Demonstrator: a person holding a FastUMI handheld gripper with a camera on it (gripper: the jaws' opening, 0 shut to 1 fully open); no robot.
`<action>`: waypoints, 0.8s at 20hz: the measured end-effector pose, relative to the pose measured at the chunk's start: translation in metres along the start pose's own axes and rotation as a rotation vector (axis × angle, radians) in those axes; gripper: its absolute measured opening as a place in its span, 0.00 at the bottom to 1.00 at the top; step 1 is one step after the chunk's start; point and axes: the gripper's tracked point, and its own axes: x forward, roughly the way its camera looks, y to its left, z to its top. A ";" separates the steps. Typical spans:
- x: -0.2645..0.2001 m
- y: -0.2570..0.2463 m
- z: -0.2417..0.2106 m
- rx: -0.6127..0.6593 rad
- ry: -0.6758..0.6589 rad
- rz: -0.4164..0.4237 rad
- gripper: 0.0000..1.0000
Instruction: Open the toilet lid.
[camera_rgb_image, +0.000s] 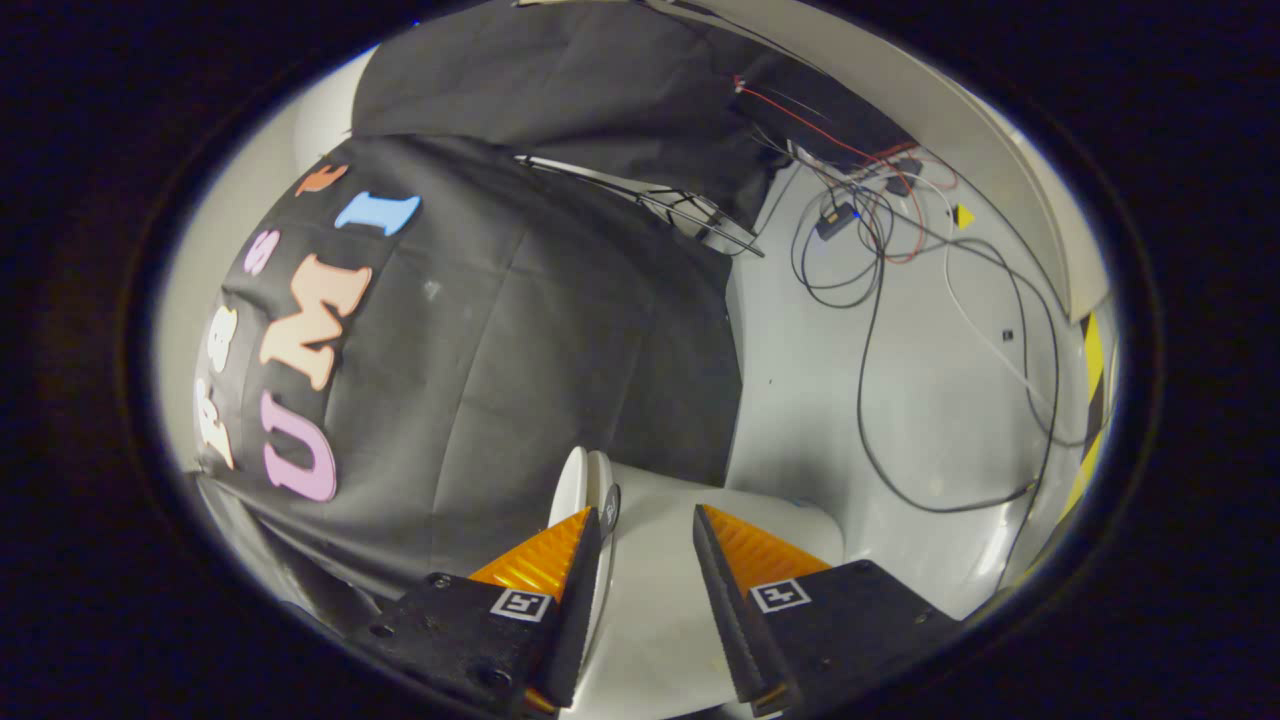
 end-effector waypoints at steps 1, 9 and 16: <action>0.014 0.003 -0.006 0.025 -0.007 0.008 0.58; 0.081 0.029 -0.023 0.136 0.005 0.082 0.53; 0.105 0.031 -0.020 0.197 0.039 0.077 0.07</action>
